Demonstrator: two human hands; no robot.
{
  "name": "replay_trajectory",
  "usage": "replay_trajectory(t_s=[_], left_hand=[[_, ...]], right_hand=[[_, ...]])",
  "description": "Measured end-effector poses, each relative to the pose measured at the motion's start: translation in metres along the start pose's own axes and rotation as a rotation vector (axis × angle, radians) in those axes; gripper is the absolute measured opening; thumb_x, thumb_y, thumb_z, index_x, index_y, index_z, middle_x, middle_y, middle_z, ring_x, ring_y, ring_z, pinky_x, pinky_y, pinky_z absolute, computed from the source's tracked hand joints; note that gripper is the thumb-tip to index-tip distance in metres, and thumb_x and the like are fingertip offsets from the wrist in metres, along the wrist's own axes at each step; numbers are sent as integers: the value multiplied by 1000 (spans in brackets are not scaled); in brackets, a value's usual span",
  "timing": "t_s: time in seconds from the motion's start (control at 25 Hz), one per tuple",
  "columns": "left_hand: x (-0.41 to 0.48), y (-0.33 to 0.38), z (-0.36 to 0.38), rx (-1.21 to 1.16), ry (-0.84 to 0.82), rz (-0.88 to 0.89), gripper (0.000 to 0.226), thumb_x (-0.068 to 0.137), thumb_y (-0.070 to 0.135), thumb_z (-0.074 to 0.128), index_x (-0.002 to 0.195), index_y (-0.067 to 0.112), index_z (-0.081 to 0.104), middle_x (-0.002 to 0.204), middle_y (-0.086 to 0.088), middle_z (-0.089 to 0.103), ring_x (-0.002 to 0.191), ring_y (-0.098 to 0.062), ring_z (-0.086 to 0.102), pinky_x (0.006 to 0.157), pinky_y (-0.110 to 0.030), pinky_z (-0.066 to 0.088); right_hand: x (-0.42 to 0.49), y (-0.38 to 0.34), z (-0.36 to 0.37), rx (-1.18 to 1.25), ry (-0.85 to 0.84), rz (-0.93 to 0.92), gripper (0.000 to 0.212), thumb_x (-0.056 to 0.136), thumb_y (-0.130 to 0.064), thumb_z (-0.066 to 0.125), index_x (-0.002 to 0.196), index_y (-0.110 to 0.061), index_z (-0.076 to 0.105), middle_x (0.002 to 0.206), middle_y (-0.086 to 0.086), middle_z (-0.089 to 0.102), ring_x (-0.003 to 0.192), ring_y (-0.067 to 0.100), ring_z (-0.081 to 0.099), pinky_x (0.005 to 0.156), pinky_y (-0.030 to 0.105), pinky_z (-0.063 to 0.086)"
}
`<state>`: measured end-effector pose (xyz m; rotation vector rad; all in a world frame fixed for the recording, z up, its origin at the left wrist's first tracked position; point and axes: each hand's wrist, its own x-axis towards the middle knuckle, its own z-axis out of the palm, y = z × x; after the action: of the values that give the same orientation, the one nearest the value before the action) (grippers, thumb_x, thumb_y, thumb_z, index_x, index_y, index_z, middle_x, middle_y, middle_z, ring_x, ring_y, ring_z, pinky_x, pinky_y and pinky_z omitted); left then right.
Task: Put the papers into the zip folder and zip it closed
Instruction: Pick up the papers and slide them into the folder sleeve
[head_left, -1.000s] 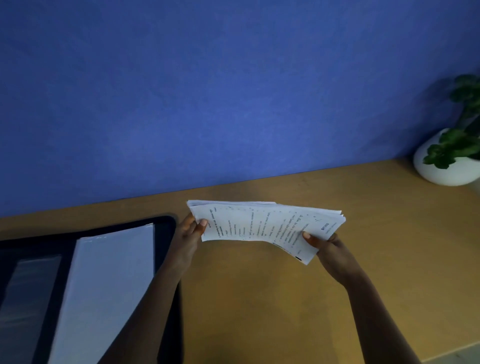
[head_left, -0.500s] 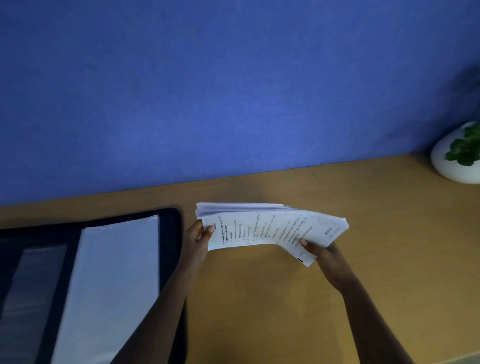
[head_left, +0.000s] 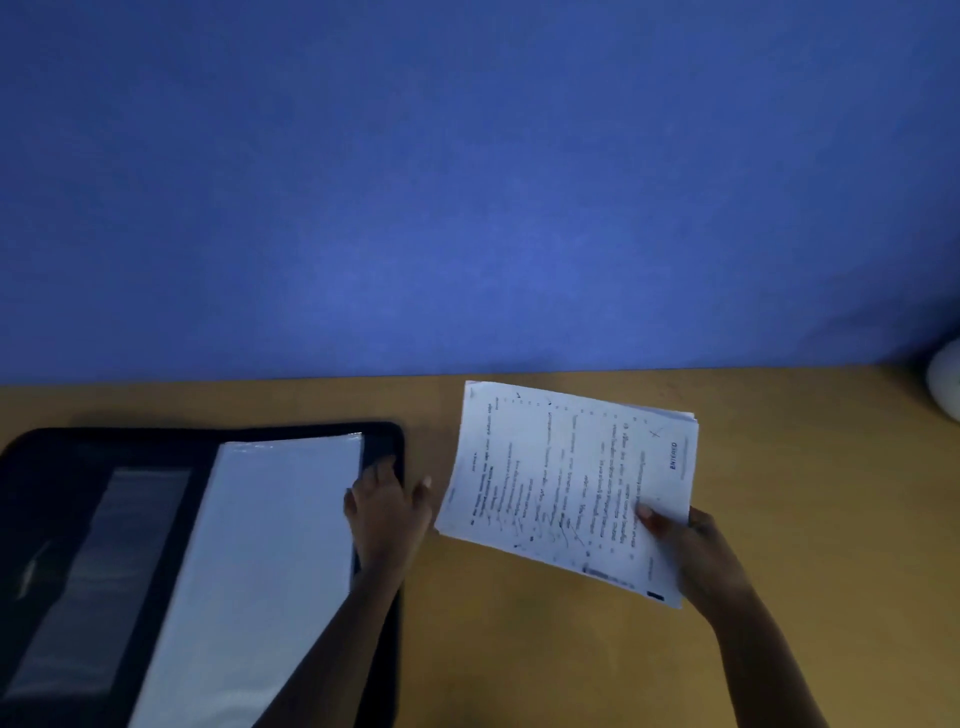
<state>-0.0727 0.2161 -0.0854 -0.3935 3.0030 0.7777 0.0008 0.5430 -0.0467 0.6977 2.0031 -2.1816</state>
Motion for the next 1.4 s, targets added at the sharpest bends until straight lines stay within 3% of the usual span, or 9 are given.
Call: replay_trajectory(t_s=[0.08, 0.16, 0.32, 0.56, 0.88, 1.08, 1.16, 1.32, 1.4], left_hand=[[-14, -16, 14, 211, -35, 26, 83, 84, 57, 51, 145, 4, 35, 151, -15, 36, 142, -32, 28, 114, -53, 16], [-29, -31, 29, 270, -78, 67, 82, 89, 62, 29, 145, 2, 36, 152, -17, 35, 142, -34, 29, 111, -57, 17], [-48, -55, 28, 279, -130, 154, 67, 99, 40, 0, 145, 9, 38, 153, -13, 35, 142, -30, 31, 112, -57, 23], [-102, -111, 11, 364, -130, 398, 55, 93, 28, 28, 145, 15, 40, 154, -10, 34, 143, -26, 26, 112, -53, 19], [-160, -211, -34, 447, -192, 699, 52, 93, 24, 31, 142, 15, 44, 152, -11, 36, 140, -29, 34, 111, -53, 17], [-197, -286, -83, 488, -305, 849, 53, 86, 31, 48, 138, 22, 48, 153, -6, 36, 142, -26, 32, 107, -52, 22], [-203, -309, -108, 473, -336, 889, 52, 78, 34, 50, 129, 26, 56, 148, -2, 44, 137, -22, 40, 107, -52, 24], [-201, -303, -129, 266, -146, 748, 29, 86, 45, 51, 107, 28, 62, 119, 9, 61, 113, -12, 58, 112, -40, 25], [-193, -272, -122, 250, -93, 501, 46, 85, 63, 46, 103, 25, 62, 107, 8, 63, 103, -14, 61, 101, -39, 39]], right_hand=[[0, 3, -7, 34, 37, 0, 40, 73, -33, 79, 96, -1, 73, 100, 15, 75, 95, 39, 69, 80, 53, 56], [2, 6, -10, 67, 79, 13, 60, 55, -47, 88, 95, -4, 74, 105, 16, 74, 94, 35, 70, 85, 56, 53], [-2, 8, -12, 153, 123, 19, 26, 80, -19, 67, 101, -5, 70, 115, 18, 69, 98, 32, 69, 92, 61, 49], [-23, 17, 17, 203, 134, 20, 20, 89, -11, 61, 108, -6, 67, 115, 12, 69, 97, 24, 70, 75, 40, 60], [-83, 44, 74, 272, 173, 59, 31, 92, -2, 56, 123, 4, 58, 125, 19, 63, 112, 34, 62, 86, 48, 54], [-125, 70, 109, 281, 181, 77, 21, 93, -3, 55, 112, -5, 63, 120, 15, 66, 102, 30, 66, 81, 46, 58], [-139, 84, 121, 292, 185, 82, 22, 92, -3, 56, 113, -5, 62, 122, 19, 64, 110, 37, 62, 87, 55, 54], [-164, 107, 141, 345, 215, 102, 23, 91, -3, 57, 114, -3, 62, 128, 22, 61, 117, 41, 57, 98, 62, 44], [-175, 113, 150, 360, 227, 112, 20, 91, -3, 57, 109, -7, 64, 123, 19, 64, 112, 37, 60, 94, 58, 49]])
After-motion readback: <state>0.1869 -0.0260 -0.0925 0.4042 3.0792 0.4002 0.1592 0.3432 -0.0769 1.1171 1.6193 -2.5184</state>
